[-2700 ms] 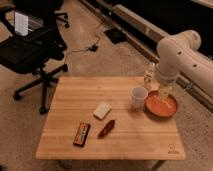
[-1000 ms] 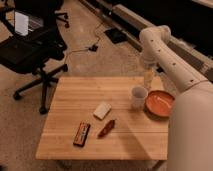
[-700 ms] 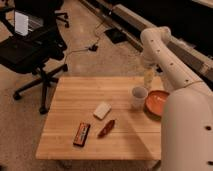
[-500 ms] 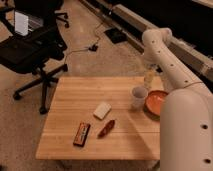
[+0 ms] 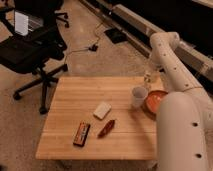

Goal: Knock the bottle over

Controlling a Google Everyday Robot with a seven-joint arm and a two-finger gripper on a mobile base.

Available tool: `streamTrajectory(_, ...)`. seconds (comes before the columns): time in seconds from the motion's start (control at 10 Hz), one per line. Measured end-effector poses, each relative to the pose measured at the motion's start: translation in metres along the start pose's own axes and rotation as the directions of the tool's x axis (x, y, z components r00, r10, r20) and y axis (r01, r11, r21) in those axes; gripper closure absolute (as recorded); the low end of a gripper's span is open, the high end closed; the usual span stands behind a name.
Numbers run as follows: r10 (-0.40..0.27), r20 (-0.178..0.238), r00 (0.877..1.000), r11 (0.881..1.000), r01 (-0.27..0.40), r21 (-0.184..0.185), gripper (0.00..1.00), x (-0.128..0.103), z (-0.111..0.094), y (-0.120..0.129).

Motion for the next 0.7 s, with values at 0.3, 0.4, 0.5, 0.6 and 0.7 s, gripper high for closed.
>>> streamTrajectory(0.3, 0.081, 0.037, 0.996, 0.993, -0.084, 0.08, 0.35, -0.001, 0.003, -0.02)
streamTrajectory(0.4, 0.089, 0.049, 0.995, 0.991, -0.094, 0.094, 0.35, -0.005, 0.002, -0.026)
streamTrajectory(0.5, 0.096, 0.061, 0.993, 0.989, -0.103, 0.108, 0.35, -0.009, 0.002, -0.032)
streamTrajectory(0.6, 0.1, 0.072, 0.992, 0.986, -0.109, 0.123, 0.35, -0.015, 0.001, -0.039)
streamTrajectory(0.7, 0.103, 0.078, 0.992, 0.985, -0.113, 0.132, 0.35, -0.017, 0.001, -0.043)
